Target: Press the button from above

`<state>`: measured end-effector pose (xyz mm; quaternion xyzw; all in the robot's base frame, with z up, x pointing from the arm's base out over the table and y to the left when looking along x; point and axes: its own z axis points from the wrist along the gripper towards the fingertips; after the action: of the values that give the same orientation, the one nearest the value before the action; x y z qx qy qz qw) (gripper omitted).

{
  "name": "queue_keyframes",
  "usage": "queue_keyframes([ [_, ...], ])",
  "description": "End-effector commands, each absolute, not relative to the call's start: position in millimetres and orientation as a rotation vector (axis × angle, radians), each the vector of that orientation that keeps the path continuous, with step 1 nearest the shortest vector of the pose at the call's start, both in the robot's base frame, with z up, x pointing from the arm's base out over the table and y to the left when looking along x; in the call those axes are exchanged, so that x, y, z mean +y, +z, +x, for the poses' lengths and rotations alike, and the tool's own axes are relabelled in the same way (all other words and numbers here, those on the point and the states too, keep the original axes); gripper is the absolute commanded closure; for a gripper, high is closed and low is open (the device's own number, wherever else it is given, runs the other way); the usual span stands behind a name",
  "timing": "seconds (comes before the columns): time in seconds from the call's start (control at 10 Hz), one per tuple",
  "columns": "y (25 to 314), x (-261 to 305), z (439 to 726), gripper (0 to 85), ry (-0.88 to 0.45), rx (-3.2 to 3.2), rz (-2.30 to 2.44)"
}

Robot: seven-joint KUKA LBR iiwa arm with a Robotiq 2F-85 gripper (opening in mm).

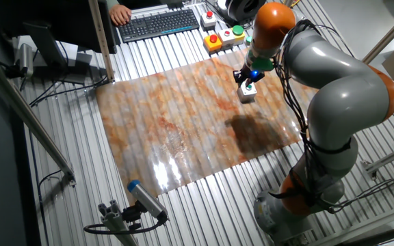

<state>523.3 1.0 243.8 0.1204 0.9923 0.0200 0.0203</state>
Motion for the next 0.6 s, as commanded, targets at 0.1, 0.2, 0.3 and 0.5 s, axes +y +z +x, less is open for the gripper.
queue_keyframes([
  [0.1,243.5,1.1,523.8,68.0,0.07,3.078,0.37],
  [0.2,243.5,1.1,523.8,85.0,0.067,3.079,0.366],
  [0.3,243.5,1.1,523.8,85.0,0.077,3.08,0.354],
  [0.5,243.5,1.1,523.8,85.0,0.099,3.082,0.361],
])
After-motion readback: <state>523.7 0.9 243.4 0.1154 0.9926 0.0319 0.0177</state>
